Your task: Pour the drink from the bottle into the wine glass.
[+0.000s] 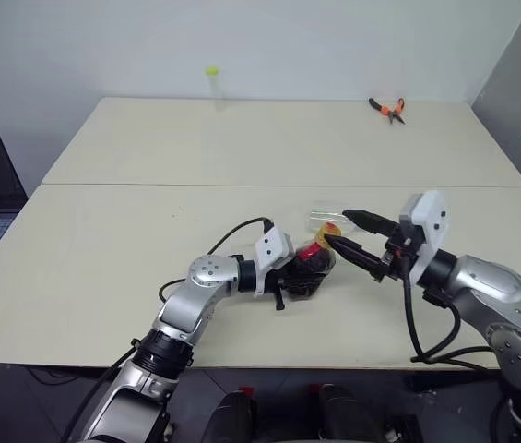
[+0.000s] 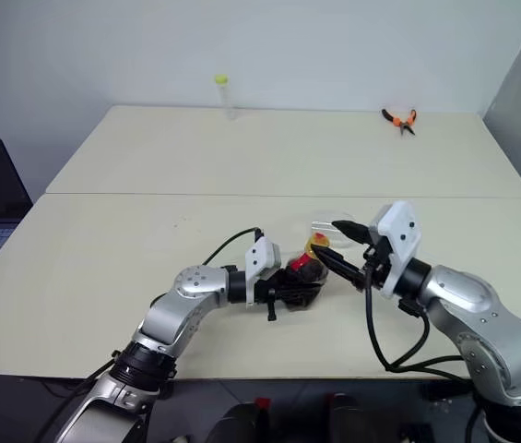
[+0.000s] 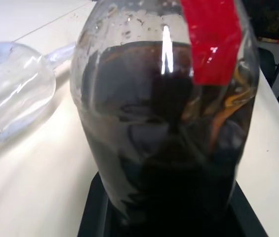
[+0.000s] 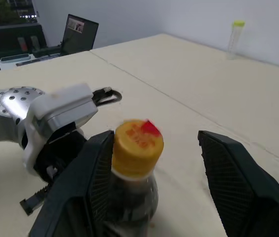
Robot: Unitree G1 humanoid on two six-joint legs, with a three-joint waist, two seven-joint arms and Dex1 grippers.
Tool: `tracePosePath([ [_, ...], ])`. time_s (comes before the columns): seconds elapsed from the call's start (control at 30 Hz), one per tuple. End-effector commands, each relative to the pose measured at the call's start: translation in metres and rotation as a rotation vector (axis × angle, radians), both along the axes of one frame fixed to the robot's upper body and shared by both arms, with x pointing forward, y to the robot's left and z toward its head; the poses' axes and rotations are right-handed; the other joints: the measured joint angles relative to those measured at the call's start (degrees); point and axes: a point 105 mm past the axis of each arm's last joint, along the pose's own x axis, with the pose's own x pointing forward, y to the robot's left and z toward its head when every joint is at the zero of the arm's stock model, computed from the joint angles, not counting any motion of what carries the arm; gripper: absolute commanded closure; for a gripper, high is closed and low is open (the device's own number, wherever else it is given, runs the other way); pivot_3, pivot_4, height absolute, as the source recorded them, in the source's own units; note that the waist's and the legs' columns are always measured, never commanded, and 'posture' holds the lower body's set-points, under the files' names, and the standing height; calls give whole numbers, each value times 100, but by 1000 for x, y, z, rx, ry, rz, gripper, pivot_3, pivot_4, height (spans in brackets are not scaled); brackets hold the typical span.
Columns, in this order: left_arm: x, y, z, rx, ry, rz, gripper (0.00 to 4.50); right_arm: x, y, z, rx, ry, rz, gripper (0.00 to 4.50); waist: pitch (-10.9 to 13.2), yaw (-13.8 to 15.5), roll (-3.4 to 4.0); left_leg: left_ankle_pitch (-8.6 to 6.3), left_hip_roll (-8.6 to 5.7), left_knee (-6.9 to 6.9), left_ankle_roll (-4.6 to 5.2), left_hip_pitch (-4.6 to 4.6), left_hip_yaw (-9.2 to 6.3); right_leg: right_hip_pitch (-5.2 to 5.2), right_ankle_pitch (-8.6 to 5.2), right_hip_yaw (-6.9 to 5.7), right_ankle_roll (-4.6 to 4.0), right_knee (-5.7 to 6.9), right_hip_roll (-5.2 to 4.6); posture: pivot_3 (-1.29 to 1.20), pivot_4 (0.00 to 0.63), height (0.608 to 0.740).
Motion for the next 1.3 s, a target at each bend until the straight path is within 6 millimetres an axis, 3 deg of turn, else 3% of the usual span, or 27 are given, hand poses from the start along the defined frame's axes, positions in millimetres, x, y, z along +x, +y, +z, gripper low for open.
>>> tracePosePath([
  [0.03, -1, -3, 23, -56, -92, -25, 3726, -10, -9, 6, -11, 17, 38, 1618, 0, 2, 0, 0, -1, 0, 0, 0, 1, 0, 0, 1, 0, 0, 0, 0, 150, 740],
  [0.2, -1, -3, 22, -52, -95, -29, 3726, -22, 13, 23, 66, 1, 129, 1618, 0, -37, 0, 0, 8, -6, 0, 6, 2, 0, 0, 5, 0, 2, 8, 0, 150, 740],
  [0.4, -1, -3, 22, -44, -96, -40, 3727, -8, 33, 30, 55, -77, 76, 1618, 0, -12, 0, 0, 3, -2, 0, 3, 0, 0, 0, 2, 0, 0, 4, 0, 150, 740],
  [0.5, -1, -2, 21, -41, -97, -43, 3727, 2, 36, 21, -69, -131, 34, 1618, 0, 0, 0, 0, 1, -2, 0, 2, 0, 1, 0, 1, 0, -2, 2, 0, 150, 740],
  [0.73, -1, -1, 21, -37, -101, -45, 3727, 13, 15, 20, -41, -119, -56, 1618, 0, 0, 0, 0, 2, -1, -1, 2, 0, 0, 0, 2, 0, -2, 2, 0, 150, 740],
  [0.87, -1, -1, 21, -34, -100, -43, 3727, 9, -2, 18, 34, -66, -70, 1618, 0, 2, 0, 0, 1, 0, 0, 1, 0, 1, 0, 2, 0, -2, 1, 0, 150, 740],
  [1.13, -2, -1, 20, -34, -98, -47, 3727, -8, -26, -4, 33, 88, -43, 1618, 0, 1, 0, 0, 2, -2, 0, 3, 2, 2, 0, 3, 0, 0, 3, 0, 150, 740],
  [1.3, -2, -1, 20, -32, -97, -48, 3727, -17, -18, 4, 50, 90, 27, 1618, 0, -18, 0, 0, 4, -2, 0, 7, 7, 2, 0, 7, 0, 3, 5, 0, 150, 740],
])
